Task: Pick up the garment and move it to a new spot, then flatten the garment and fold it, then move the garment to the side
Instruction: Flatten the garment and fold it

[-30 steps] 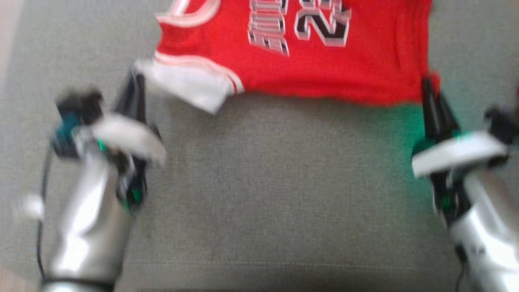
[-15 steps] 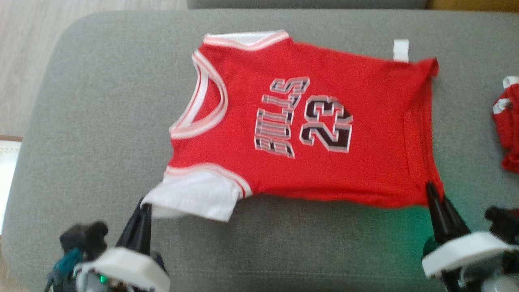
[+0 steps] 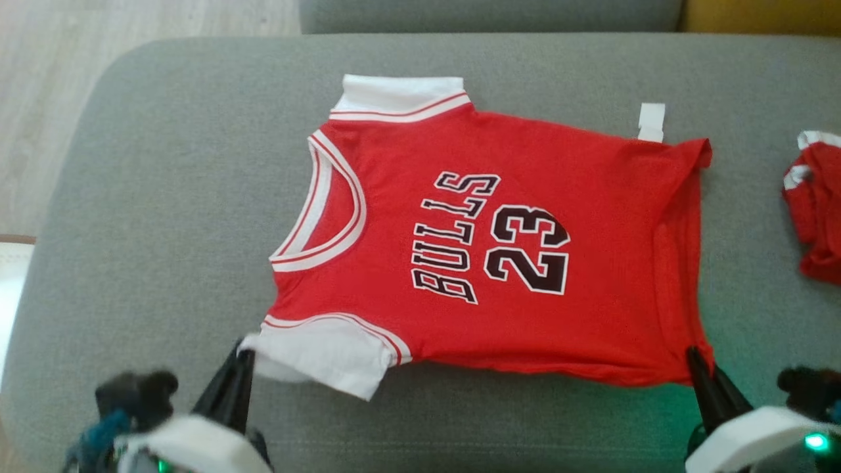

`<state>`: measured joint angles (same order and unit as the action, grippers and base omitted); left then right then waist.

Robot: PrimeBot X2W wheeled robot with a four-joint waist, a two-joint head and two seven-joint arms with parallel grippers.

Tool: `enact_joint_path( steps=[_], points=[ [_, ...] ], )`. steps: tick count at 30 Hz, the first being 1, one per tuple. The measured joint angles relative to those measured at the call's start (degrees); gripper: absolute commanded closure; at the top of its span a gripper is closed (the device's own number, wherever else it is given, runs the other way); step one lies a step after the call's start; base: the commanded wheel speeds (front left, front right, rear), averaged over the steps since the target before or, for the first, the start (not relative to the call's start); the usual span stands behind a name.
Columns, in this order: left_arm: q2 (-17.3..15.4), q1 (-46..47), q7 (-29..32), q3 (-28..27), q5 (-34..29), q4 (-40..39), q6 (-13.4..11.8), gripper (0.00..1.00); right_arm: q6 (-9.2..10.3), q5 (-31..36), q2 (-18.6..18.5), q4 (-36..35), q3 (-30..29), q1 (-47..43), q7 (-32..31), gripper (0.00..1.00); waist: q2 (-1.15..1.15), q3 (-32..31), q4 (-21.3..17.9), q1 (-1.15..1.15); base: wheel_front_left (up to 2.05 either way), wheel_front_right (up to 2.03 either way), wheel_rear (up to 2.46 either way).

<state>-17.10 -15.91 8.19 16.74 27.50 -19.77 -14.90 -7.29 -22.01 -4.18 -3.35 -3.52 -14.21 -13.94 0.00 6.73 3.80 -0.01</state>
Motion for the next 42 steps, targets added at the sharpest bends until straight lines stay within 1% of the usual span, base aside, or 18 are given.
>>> enact_joint_path(
  steps=[5,10,14,19,20,21,22,23,25,26,29,33,36,38,42],
  points=[
    [-0.9,8.7,2.4,-0.1,2.7,5.5,3.6,1.0,0.0,0.4,0.3,2.5,-0.5,5.3,-3.1,1.0,0.0,2.4,-0.8,0.0,0.0,0.0,0.0],
    [-0.9,18.4,3.4,-0.8,6.6,12.4,7.6,1.0,0.0,1.0,0.6,6.0,-1.2,12.5,-3.2,1.0,0.0,5.6,-1.8,0.01,0.0,0.0,0.0],
    [-0.8,25.8,4.3,-0.8,8.2,18.5,10.6,1.0,0.0,1.0,0.7,8.6,-1.4,15.7,-2.0,1.0,0.0,7.9,-2.3,0.01,0.0,0.0,0.0],
    [-0.2,33.8,3.6,-0.7,8.4,26.4,13.2,1.0,0.0,1.0,0.8,11.6,-1.0,20.2,0.6,1.0,0.0,10.2,-3.1,0.01,0.0,0.0,0.0],
    [0.0,35.1,3.4,-0.5,8.4,27.9,13.9,1.0,0.0,1.0,0.8,12.1,-0.8,21.1,1.1,0.75,0.0,10.5,-3.3,0.01,0.0,0.0,0.0],
    [0.3,36.2,3.0,-0.4,8.7,29.4,14.6,0.93,0.0,1.0,0.8,12.4,-0.5,21.7,2.0,0.35,0.0,10.8,-3.4,0.01,0.0,0.0,0.0],
    [0.7,37.2,2.3,-0.2,8.8,30.7,15.2,0.23,0.0,1.0,0.8,12.4,-0.3,22.1,3.2,0.0,0.0,11.1,-3.5,0.01,0.0,0.0,0.0],
    [1.2,37.9,1.4,-0.1,8.7,31.8,15.7,0.0,0.0,1.0,0.8,12.5,0.0,22.3,4.3,0.0,0.0,11.3,-3.5,0.02,0.0,0.0,0.0],
    [1.8,38.9,-0.8,0.2,8.6,33.9,16.1,0.0,0.0,1.1,0.8,12.6,0.8,22.4,7.1,0.0,0.0,11.6,-3.5,0.01,0.0,0.0,0.0],
    [2.4,39.2,-4.0,0.1,7.7,35.2,16.4,0.0,0.0,1.4,0.9,12.1,1.3,22.4,10.5,0.0,0.0,11.8,-3.4,0.01,0.0,0.0,0.0],
    [2.7,39.2,-10.6,0.1,4.3,36.0,15.2,0.0,0.0,3.2,0.8,10.6,2.5,22.3,15.1,0.0,0.0,11.7,-3.4,0.01,0.0,0.0,0.0],
    [2.7,38.4,-19.1,-0.3,-0.5,34.5,11.9,0.0,0.0,7.9,0.5,7.0,3.4,21.5,19.6,0.0,0.0,11.0,-3.4,0.01,0.0,0.0,0.0],
    [2.7,35.6,-21.5,-0.6,-2.9,31.8,9.6,0.0,0.0,10.5,0.3,3.7,3.5,20.5,20.1,0.0,0.0,10.2,-3.5,0.01,0.0,0.0,0.0],
    [2.7,32.6,-22.0,-1.0,-3.9,29.7,8.4,0.0,0.0,11.8,0.3,2.3,3.9,19.0,20.0,0.0,0.0,9.4,-3.5,0.01,0.0,0.0,0.0],
    [3.4,25.8,-22.5,-1.2,-5.0,25.8,7.0,0.0,0.0,13.1,0.3,-0.1,4.0,14.9,19.1,0.0,0.0,7.9,-3.3,0.01,0.0,0.0,0.0]
  ],
)
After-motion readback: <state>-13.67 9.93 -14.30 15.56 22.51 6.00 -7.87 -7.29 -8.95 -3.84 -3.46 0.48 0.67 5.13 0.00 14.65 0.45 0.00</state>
